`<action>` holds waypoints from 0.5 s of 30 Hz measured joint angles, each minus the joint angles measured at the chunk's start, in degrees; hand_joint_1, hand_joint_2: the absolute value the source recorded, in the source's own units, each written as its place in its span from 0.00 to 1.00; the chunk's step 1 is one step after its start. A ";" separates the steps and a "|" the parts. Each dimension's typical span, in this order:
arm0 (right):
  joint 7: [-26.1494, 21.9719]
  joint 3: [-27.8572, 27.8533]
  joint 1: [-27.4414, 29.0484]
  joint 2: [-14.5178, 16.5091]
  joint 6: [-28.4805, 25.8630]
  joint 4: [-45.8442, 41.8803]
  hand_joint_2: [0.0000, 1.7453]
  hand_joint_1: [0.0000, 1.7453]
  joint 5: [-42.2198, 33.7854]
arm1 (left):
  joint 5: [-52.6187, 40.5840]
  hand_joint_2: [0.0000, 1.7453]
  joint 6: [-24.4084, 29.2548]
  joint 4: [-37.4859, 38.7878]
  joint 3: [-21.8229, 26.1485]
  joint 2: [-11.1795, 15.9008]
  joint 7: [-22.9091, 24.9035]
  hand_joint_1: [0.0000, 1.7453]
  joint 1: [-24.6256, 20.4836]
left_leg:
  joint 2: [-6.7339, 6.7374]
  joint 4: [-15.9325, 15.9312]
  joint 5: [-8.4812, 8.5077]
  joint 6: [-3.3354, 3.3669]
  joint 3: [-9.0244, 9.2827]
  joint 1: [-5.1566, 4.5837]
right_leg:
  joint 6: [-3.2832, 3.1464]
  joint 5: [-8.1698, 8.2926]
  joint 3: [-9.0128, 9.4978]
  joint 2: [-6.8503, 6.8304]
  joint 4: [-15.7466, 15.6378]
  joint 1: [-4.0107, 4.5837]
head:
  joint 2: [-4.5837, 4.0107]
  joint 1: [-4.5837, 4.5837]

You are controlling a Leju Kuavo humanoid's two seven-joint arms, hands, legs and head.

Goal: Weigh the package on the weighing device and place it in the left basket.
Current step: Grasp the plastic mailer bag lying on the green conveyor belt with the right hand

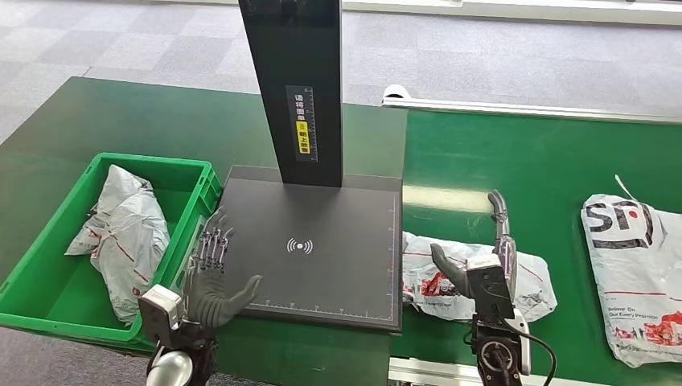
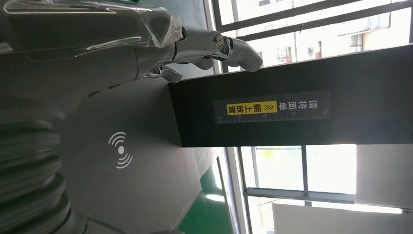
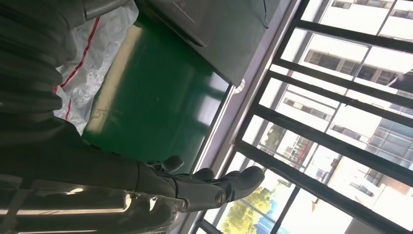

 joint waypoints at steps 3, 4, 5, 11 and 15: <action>0.61 -0.40 0.00 -0.14 -1.25 0.00 1.00 0.00 0.89 | -0.01 1.00 -0.03 -0.02 0.02 -0.01 0.05 0.00 0.04 | 0.00 0.00 0.00 0.00 0.01 0.00 | 0.00 0.00 0.00 0.00 0.00 0.00 | 0.00 0.00; 1.08 -0.86 0.01 -0.21 -2.28 0.00 1.00 0.00 1.30 | -0.03 1.00 -0.07 -0.02 0.03 -0.01 0.12 0.00 0.04 | -0.01 0.00 0.00 0.00 0.01 0.00 | 0.00 0.00 0.00 -0.01 0.00 0.00 | -0.01 0.00; 1.56 -1.63 0.02 -0.34 -3.33 0.00 1.00 0.00 1.44 | -0.07 1.00 -0.13 -0.02 0.04 -0.01 0.21 0.00 0.05 | -0.01 0.01 0.00 0.00 0.01 0.00 | 0.00 0.00 0.00 -0.01 0.00 0.00 | -0.01 0.00; 4.92 -8.42 0.86 -1.32 -1.67 0.02 1.00 0.00 4.02 | -0.13 1.00 -1.01 0.06 0.26 -0.20 0.58 0.00 0.11 | 0.01 0.01 -0.01 0.02 0.00 -0.06 | 0.01 0.00 0.00 -0.01 0.00 -0.06 | 0.00 0.00; 17.78 -10.79 0.83 -1.80 5.57 1.52 1.00 0.00 14.10 | 0.36 1.00 -1.11 0.49 0.37 -0.79 1.52 0.00 0.06 | -0.01 0.01 -0.02 0.02 0.01 -0.05 | 0.01 0.00 0.00 -0.01 -0.01 -0.06 | -0.01 0.00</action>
